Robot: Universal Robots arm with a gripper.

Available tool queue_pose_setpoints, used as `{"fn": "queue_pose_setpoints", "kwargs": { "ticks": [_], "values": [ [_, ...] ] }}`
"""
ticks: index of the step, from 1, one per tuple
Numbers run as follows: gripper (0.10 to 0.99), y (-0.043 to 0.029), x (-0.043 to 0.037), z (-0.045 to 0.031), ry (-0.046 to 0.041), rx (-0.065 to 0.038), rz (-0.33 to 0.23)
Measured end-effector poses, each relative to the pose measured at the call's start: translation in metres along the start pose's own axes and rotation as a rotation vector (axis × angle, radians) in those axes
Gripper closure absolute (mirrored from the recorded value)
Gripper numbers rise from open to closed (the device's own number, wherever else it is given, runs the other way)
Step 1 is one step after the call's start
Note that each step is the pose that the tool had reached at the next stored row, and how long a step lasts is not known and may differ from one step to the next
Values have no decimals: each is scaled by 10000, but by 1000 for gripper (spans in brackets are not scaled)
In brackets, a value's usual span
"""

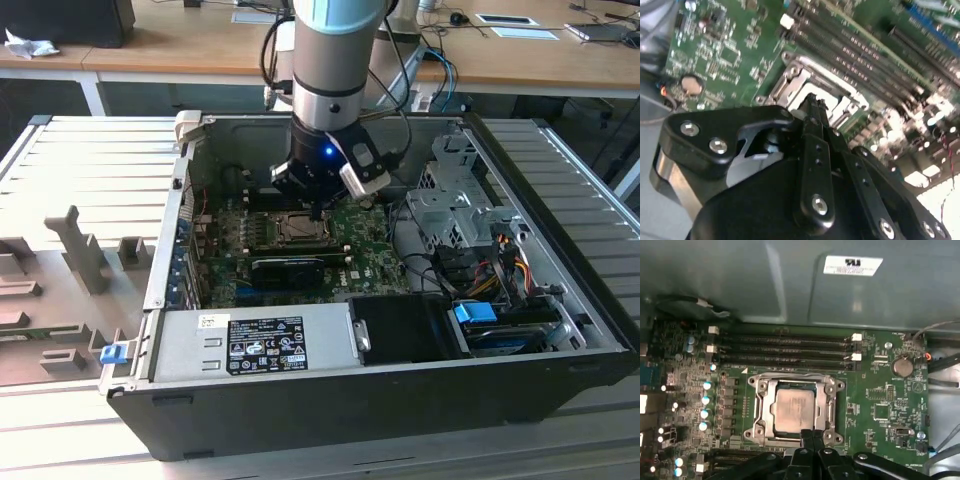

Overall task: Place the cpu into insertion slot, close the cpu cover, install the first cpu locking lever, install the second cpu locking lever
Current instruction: 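Install the second cpu locking lever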

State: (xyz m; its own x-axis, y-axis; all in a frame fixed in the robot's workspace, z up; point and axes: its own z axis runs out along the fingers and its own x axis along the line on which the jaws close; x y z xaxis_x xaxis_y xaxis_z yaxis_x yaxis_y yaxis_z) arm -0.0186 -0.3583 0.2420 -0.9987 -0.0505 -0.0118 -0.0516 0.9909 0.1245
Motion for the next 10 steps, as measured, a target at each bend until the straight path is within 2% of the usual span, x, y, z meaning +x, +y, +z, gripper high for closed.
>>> {"fn": "queue_pose_setpoints", "kwargs": {
  "ticks": [6,10],
  "values": [
    [980,-160,33,11,7,-18,-19],
    [980,-186,175,10,6,-48,-25]
  ]
}}
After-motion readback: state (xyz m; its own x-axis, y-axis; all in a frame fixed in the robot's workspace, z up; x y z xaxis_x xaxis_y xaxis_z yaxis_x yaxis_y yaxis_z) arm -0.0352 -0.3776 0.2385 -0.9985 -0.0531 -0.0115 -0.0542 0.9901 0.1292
